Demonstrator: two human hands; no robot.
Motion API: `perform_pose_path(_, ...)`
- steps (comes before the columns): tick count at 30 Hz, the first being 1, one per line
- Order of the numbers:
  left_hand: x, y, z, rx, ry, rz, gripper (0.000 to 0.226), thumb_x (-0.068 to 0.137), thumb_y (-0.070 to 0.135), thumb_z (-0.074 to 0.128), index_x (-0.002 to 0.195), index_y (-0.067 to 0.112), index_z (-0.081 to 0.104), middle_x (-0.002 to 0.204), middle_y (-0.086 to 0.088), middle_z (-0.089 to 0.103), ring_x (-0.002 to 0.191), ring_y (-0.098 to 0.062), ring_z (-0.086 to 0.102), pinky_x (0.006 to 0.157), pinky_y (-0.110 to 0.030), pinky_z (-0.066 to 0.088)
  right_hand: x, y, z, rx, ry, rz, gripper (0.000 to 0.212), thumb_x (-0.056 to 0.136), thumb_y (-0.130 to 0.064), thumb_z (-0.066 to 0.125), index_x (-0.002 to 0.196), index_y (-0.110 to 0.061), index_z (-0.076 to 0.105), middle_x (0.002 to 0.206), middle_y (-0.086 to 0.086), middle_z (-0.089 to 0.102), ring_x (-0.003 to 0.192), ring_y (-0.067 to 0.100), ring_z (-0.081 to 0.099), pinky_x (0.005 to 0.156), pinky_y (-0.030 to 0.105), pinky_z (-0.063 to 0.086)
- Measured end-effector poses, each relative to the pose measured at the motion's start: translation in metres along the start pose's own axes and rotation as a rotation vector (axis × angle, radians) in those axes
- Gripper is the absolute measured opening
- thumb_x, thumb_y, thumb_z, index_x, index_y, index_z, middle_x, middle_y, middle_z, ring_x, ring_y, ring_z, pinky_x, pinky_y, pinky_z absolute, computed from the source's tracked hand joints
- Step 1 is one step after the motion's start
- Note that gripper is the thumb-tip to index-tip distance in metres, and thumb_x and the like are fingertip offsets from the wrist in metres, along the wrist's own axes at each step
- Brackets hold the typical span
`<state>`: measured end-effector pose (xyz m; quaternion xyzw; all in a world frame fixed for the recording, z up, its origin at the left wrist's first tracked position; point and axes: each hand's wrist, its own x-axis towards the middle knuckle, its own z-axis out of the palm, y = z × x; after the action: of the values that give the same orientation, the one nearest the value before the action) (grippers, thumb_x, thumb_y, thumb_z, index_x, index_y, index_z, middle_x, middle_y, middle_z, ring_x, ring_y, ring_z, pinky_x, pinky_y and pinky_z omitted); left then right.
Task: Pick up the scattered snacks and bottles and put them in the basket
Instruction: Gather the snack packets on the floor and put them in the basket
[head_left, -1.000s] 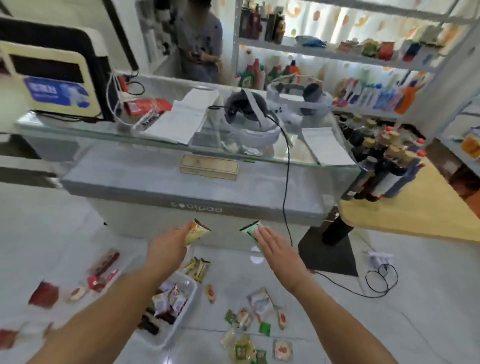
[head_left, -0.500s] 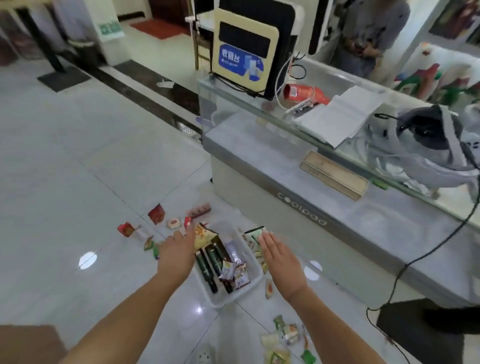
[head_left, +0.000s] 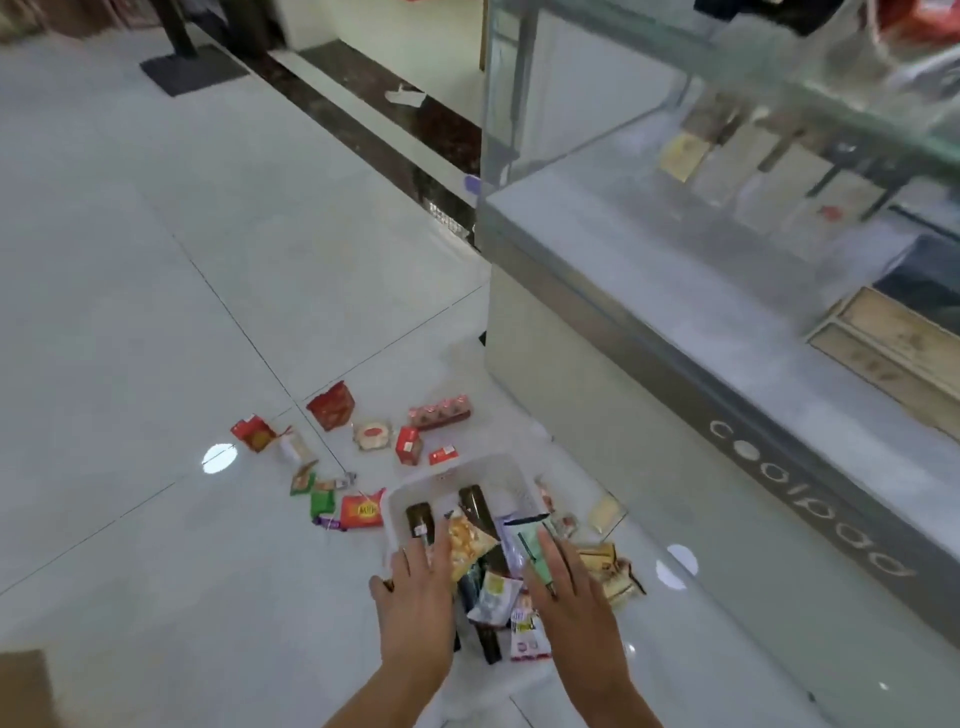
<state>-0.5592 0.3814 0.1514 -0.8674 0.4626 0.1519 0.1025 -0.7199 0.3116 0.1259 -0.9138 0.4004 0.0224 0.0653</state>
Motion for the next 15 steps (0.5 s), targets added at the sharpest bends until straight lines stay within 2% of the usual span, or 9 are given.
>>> perform_pose_path(2,0.031,0.007,0.034,-0.012,0.012,0.027,0.091,0.09,0.012,0.049,0.149,0.023,-0.019,0.145,-0.015,0.024,0.132,-0.034,0.028,0.105,-0.058,0.028,0.017,0.009,0.038,-0.029,-0.029,-0.021,0.097,0.041,-0.009,0.088,0.128,-0.021,0.048,0.146,0.009,0.037,0.131,0.03,0.043,0.09,0.036,0.053)
perform_pose_path(3,0.043,0.008,0.05,-0.02,0.008,0.043,0.094,0.092,0.024,0.052,0.147,0.025,-0.024,0.153,-0.016,0.013,0.14,-0.036,0.017,0.108,-0.062,0.018,0.022,0.013,0.056,-0.071,-0.064,-0.034,0.101,0.045,-0.019,0.089,0.136,-0.022,0.043,0.15,0.011,0.034,0.136,0.032,0.038,0.101,0.045,0.046)
perform_pose_path(4,0.053,0.007,0.064,-0.027,-0.012,0.059,0.096,0.092,0.037,0.052,0.145,0.027,-0.028,0.157,-0.017,0.0,0.145,-0.037,0.005,0.11,-0.064,0.01,0.024,0.017,0.071,-0.112,-0.115,-0.049,0.107,0.049,-0.033,0.088,0.143,-0.027,0.036,0.153,0.012,0.03,0.14,0.035,0.03,0.108,0.054,0.035)
perform_pose_path(6,0.066,0.0,0.092,-0.034,0.033,0.092,0.106,0.086,0.056,0.054,0.145,0.025,-0.029,0.156,-0.017,-0.017,0.145,-0.038,-0.01,0.113,-0.06,0.001,0.022,0.022,0.092,-0.162,-0.204,-0.084,0.113,0.051,-0.056,0.081,0.148,-0.034,0.026,0.156,0.011,0.025,0.142,0.037,0.024,0.109,0.061,0.021)
perform_pose_path(8,0.065,-0.012,0.107,-0.049,0.148,0.164,0.118,0.07,0.062,0.068,0.149,0.021,-0.009,0.157,-0.018,0.001,0.146,-0.036,0.002,0.116,-0.053,0.003,0.013,0.021,0.095,-0.155,-0.272,-0.091,0.109,0.055,-0.068,0.072,0.148,-0.03,0.028,0.155,0.011,0.026,0.141,0.036,0.028,0.107,0.061,0.022)
perform_pose_path(10,0.059,-0.028,0.101,-0.033,0.166,0.237,0.12,0.059,0.062,0.076,0.15,0.019,0.009,0.155,-0.016,0.021,0.145,-0.032,0.007,0.114,-0.049,0.001,0.001,0.019,0.087,-0.128,-0.311,-0.052,0.099,0.061,-0.071,0.066,0.144,-0.027,0.037,0.154,0.012,0.03,0.139,0.035,0.033,0.107,0.059,0.025)
perform_pose_path(13,0.055,-0.056,0.042,0.041,0.145,0.272,0.117,0.056,0.064,0.077,0.148,0.021,0.018,0.155,-0.013,0.025,0.144,-0.028,0.004,0.115,-0.048,0.001,-0.007,0.01,0.051,-0.091,-0.33,0.016,0.08,0.074,-0.069,0.045,0.14,-0.023,0.046,0.151,0.013,0.036,0.138,0.032,0.032,0.106,0.059,0.026)
perform_pose_path(15,0.049,-0.078,-0.015,0.068,0.149,0.25,0.117,0.056,0.063,0.077,0.148,0.02,0.02,0.157,-0.011,0.019,0.144,-0.028,0.004,0.116,-0.047,0.001,-0.009,0.001,0.01,-0.037,-0.344,0.051,0.077,0.08,-0.069,0.032,0.138,-0.021,0.047,0.152,0.011,0.034,0.141,0.031,0.026,0.109,0.057,0.024)
